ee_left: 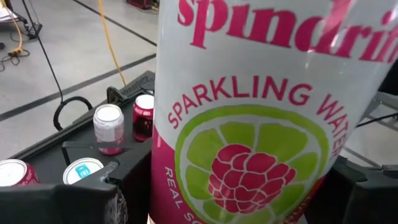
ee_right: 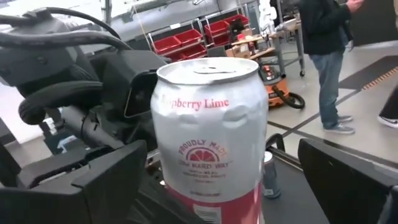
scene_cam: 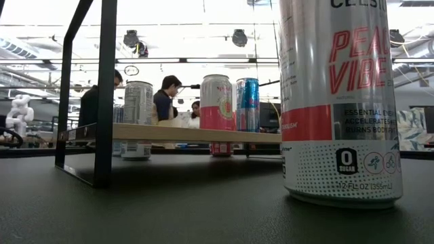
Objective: Place canned beverage on shelf
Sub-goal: Put the bottom pink soda can on the shelf aligned with the other pink soda can
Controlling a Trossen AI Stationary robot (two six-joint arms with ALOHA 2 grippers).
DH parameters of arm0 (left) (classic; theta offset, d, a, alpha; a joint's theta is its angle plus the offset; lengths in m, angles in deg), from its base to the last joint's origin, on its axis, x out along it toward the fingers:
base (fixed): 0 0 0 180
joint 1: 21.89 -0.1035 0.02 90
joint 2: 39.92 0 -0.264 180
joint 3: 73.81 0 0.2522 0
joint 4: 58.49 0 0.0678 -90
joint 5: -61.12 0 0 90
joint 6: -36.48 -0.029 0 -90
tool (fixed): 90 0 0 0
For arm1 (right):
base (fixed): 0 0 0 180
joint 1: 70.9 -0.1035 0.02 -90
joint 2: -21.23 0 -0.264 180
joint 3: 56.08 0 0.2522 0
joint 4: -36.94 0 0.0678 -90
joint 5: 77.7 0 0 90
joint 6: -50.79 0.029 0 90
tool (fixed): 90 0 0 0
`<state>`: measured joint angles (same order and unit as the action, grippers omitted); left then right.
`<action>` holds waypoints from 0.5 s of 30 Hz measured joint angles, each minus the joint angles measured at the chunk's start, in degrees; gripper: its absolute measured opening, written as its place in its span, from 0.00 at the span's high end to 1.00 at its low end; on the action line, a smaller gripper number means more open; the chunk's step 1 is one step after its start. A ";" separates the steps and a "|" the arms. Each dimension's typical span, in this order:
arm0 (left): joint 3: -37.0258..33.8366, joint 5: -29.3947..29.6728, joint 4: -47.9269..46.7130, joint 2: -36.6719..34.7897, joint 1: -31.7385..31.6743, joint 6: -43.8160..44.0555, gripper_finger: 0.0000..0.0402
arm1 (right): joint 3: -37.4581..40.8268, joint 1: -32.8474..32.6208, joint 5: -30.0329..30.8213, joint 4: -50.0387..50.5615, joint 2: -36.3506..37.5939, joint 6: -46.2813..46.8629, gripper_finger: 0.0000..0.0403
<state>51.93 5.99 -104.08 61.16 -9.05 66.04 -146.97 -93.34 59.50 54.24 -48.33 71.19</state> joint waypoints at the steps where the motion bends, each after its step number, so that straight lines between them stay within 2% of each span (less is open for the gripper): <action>1: 0.00 0.14 0.01 0.00 0.00 -0.25 0.27 | 0.00 0.49 -0.87 -0.32 -0.02 -0.35 0.02; 15: 0.04 -1.55 0.34 1.42 -0.07 -3.38 0.27 | 0.00 7.68 -19.24 -3.60 -1.49 -0.57 0.02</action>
<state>51.98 4.44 -103.74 62.58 -9.11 62.66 -146.97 -85.66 40.26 50.65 -49.82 70.62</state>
